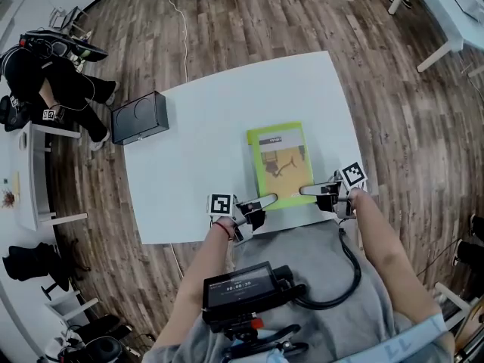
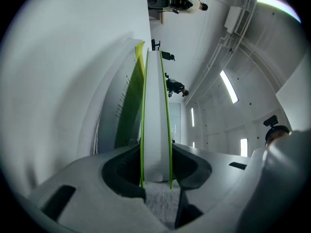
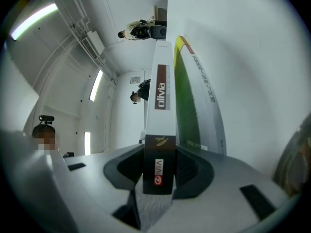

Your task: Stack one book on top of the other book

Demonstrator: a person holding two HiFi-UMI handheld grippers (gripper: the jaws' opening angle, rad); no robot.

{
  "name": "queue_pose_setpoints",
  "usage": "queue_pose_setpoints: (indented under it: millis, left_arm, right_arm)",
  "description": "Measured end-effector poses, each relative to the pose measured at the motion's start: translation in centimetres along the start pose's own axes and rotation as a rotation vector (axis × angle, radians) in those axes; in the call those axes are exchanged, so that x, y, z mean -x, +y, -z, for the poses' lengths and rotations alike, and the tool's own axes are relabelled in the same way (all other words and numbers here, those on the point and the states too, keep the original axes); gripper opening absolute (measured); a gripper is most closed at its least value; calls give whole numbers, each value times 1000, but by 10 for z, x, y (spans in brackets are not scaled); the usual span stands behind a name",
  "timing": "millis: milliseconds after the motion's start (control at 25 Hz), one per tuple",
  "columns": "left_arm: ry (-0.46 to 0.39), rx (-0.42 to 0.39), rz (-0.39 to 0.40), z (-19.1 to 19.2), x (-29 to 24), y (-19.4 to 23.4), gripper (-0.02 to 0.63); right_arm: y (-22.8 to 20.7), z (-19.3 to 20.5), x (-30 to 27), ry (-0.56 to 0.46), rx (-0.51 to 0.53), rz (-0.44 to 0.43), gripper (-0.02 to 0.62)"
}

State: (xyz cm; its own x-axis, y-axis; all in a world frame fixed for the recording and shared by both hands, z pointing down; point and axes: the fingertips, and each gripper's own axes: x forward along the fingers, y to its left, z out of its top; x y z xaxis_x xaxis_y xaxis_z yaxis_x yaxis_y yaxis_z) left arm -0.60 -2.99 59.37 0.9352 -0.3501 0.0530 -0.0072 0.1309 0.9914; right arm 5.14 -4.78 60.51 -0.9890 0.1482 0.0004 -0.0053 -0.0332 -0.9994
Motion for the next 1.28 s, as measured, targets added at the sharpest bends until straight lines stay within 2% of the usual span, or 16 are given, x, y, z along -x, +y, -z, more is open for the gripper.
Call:
queue_pose_setpoints:
  millis: [280, 440, 840, 1120, 1280]
  left_arm:
    - [-39, 21, -10, -8, 6, 8, 153]
    - [-29, 36, -12, -8, 6, 9, 153]
    - [-50, 64, 19, -9, 6, 7, 152]
    - [-39, 59, -8, -7, 6, 16, 152]
    - [-34, 50, -18, -7, 7, 17, 152]
  right_arm:
    - [-3, -8, -5, -31, -36, -38, 155]
    - [-4, -7, -7, -36, -39, -41, 155]
    - [-7, -8, 14, -87, -101, -5, 155]
    - [6, -15, 60, -154, -17, 60, 155]
    - [15, -10, 60, -144, 40, 68, 156]
